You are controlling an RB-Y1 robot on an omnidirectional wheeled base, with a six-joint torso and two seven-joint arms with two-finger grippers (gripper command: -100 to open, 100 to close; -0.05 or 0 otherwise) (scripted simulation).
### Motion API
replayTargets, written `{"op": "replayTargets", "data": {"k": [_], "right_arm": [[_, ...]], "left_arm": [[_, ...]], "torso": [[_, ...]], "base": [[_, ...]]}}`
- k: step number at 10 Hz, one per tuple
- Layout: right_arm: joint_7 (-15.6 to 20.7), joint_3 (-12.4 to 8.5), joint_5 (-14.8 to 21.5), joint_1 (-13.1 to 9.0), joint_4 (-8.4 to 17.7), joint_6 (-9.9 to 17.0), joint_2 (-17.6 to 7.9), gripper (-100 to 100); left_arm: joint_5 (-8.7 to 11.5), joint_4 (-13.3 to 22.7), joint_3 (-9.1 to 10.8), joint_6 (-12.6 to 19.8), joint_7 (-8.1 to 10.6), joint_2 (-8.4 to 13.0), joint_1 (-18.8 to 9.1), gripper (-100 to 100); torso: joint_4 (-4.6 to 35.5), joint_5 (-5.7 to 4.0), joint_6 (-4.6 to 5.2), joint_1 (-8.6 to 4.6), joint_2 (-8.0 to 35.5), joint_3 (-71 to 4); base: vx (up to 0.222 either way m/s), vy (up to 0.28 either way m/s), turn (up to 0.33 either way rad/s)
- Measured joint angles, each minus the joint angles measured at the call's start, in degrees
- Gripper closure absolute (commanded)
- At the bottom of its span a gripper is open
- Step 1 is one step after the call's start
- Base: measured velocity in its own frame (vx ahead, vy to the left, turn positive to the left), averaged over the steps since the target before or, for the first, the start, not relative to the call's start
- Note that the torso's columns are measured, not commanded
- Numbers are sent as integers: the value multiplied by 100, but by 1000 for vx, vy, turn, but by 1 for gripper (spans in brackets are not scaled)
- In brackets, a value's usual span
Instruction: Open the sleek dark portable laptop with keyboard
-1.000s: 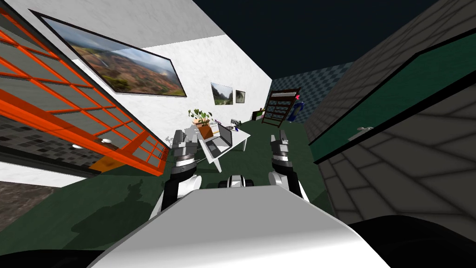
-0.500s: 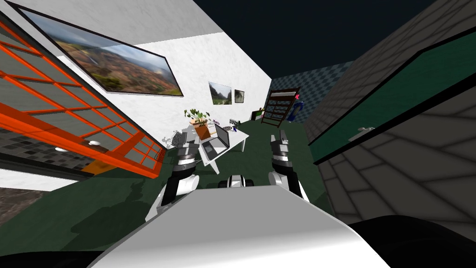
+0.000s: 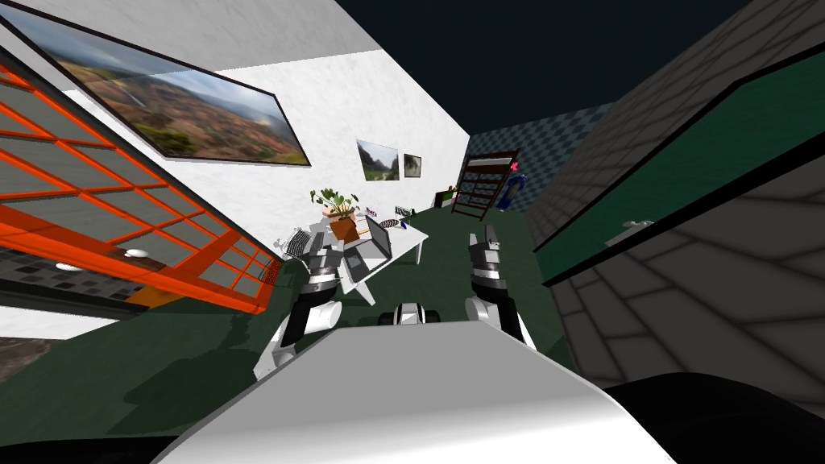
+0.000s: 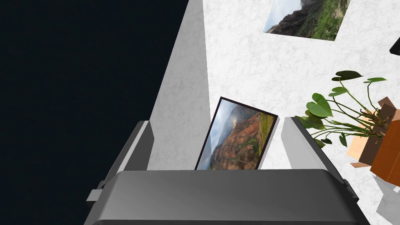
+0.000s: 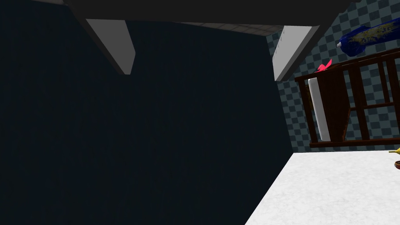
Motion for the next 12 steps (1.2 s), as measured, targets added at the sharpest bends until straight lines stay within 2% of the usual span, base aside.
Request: {"op": "replayTargets", "data": {"k": [6,9,12], "right_arm": [[0,0,0,1,0,0,0,0],[0,0,0,0,0,0,0,0],[0,0,0,0,0,0,0,0]], "left_arm": [[266,783,441,61,473,102,-306,-100],[338,1171,565,19,626,81,-450,-100],[475,1615,784,-1,883,86,-576,-100]], "torso": [[-4,-5,0,-18,-14,-9],[-4,-2,0,-10,-13,-9],[-4,-2,0,-7,-12,-9]], "base": [[62,-90,-8],[67,-92,-12],[81,-106,-10]]}}
